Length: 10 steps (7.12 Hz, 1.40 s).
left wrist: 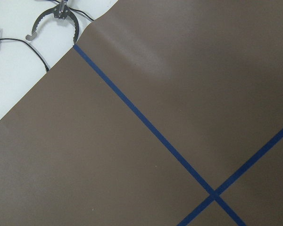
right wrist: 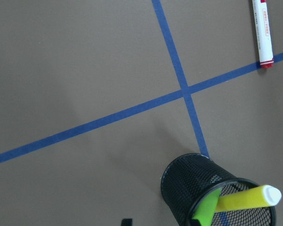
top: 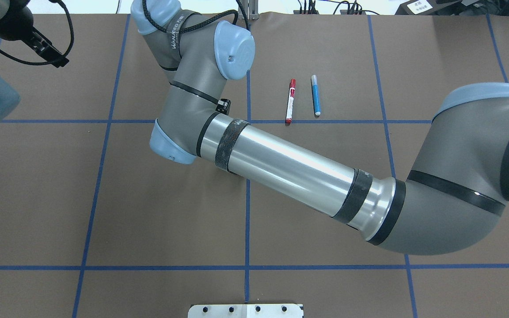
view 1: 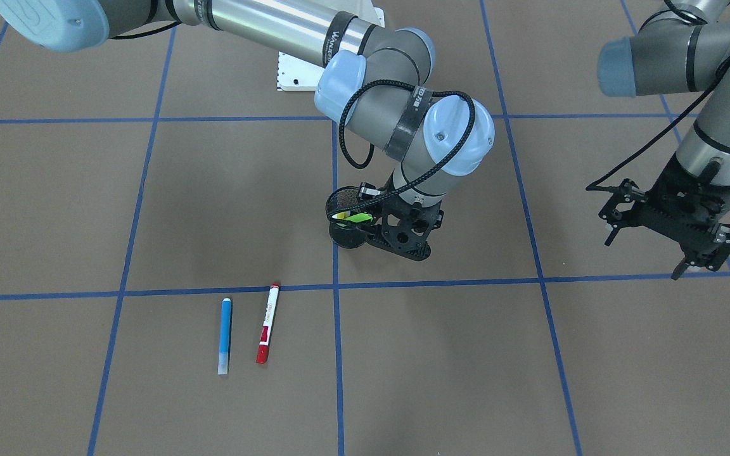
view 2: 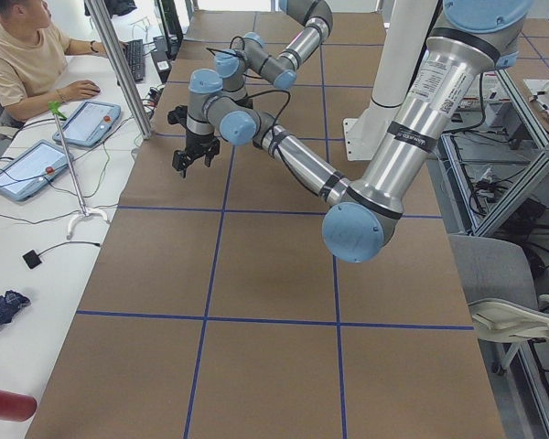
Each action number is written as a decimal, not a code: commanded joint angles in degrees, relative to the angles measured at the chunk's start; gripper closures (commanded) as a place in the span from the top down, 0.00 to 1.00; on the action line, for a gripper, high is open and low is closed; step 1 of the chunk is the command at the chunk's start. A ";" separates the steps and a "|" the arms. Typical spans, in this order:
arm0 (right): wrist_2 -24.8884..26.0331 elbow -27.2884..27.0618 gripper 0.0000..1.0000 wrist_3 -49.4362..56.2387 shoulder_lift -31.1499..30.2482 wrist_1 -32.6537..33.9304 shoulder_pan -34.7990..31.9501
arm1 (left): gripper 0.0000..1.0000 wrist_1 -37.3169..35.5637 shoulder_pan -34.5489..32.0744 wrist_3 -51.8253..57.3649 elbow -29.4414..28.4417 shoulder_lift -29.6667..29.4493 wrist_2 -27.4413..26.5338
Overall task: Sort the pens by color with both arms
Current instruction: 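Lower the right gripper into the cup and grasp the green marker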
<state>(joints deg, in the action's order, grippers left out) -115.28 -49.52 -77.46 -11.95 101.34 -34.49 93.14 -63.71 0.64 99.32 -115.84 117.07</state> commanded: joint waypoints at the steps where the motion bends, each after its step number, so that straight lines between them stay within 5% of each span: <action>1: 0.23 -0.39 0.58 2.73 0.34 4.18 0.21 | 1.00 0.11 0.07 -0.20 0.00 0.17 0.00; 7: 4.09 -1.19 0.53 6.87 0.17 8.44 1.45 | 1.00 0.11 0.16 -0.29 -0.18 0.17 0.00; 10: 3.48 -1.37 0.36 6.97 0.17 8.26 1.53 | 1.00 0.11 0.25 -0.38 -0.26 0.08 0.00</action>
<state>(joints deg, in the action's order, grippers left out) -111.53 -50.79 -70.59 -11.84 109.66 -32.98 93.25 -63.52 0.33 99.11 -115.74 117.07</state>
